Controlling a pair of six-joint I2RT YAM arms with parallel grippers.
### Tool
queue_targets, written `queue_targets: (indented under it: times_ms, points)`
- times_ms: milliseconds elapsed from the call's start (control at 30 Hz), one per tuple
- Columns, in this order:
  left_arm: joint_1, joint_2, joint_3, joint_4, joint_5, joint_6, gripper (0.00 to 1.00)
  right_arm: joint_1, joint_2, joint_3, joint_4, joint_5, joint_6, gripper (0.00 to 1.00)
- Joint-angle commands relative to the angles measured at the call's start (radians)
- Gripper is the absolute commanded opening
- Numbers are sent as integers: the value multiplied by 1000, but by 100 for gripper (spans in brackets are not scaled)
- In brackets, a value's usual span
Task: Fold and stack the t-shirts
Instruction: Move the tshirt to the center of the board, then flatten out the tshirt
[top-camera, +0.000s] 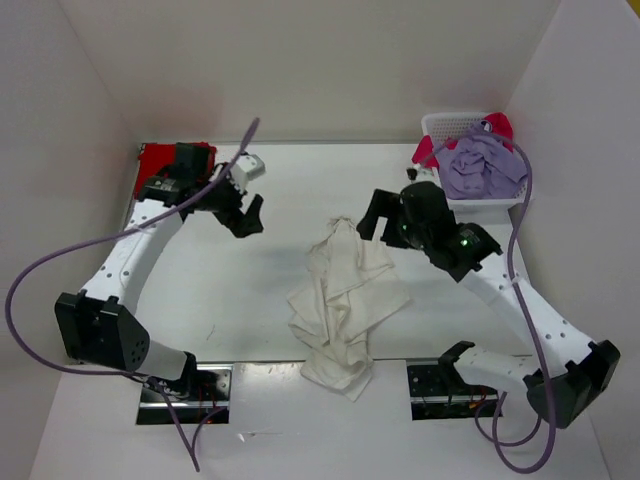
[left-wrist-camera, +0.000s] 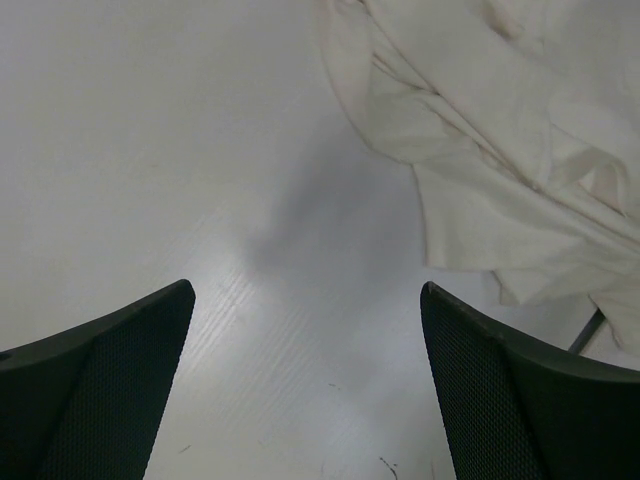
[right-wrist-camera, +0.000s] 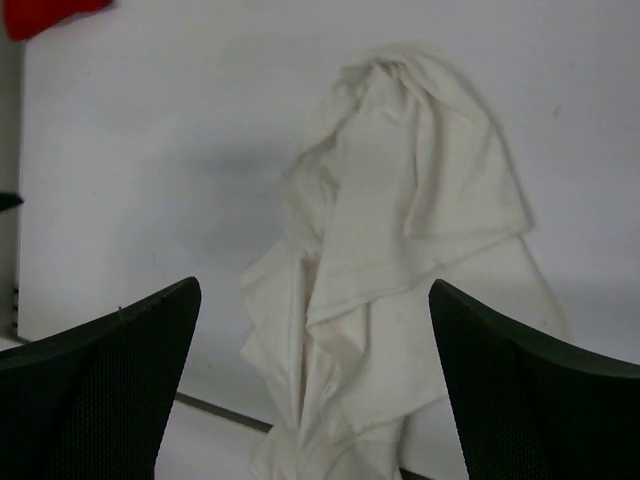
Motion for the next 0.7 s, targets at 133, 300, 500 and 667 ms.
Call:
queue_targets:
  times_ms: [133, 300, 500, 667]
  points:
    - [-259, 142, -60, -6, -124, 75, 100, -33, -6, -393, 39, 51, 401, 99]
    - [-359, 228, -75, 52, -199, 75, 100, -42, 72, -468, 100, 51, 438, 99]
    - [-350, 158, -72, 43, -188, 62, 100, -82, 339, -470, 205, -31, 386, 99]
    - [-271, 26, -159, 63, -225, 72, 100, -82, 523, -325, 232, -64, 288, 27]
